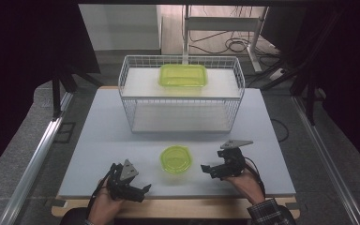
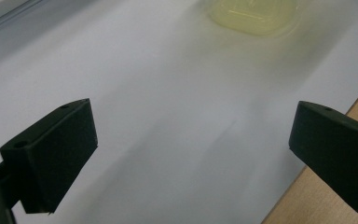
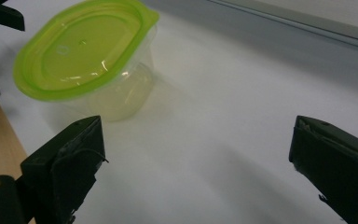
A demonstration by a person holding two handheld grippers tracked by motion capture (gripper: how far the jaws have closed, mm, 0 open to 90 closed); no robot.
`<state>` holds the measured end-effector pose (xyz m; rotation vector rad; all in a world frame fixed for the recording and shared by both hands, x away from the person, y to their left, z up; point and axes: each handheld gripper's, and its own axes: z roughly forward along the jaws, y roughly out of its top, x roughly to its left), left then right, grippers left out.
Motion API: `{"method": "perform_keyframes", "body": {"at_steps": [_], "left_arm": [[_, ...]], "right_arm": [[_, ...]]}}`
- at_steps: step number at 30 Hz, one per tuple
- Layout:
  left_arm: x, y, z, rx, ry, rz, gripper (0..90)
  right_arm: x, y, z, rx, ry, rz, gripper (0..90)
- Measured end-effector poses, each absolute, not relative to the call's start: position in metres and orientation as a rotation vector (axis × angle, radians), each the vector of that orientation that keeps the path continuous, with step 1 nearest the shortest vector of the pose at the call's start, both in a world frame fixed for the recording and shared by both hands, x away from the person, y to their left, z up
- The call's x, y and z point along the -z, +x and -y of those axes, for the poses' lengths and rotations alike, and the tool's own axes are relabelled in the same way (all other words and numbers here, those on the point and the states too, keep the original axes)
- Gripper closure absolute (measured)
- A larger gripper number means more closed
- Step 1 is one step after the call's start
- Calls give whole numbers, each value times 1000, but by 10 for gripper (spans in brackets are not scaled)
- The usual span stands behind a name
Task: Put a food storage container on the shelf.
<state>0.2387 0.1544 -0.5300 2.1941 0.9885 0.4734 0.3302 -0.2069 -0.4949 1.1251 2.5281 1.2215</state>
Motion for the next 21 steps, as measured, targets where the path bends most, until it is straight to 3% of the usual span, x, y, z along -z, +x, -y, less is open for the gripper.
{"method": "perform_keyframes", "body": {"at_steps": [5,14,21], "left_arm": [[530,239,-154,-481,2204,-983,9],[531,238,-151,-491,2222,-974,12],[529,238,-153,-502,2206,-984,13]], "right_arm": [[484,341,197,-1285,1150,-2585,56],[480,361,181,-1348,1191,-2665,353],[483,371,173,-1379,1257,-2718,482]]}}
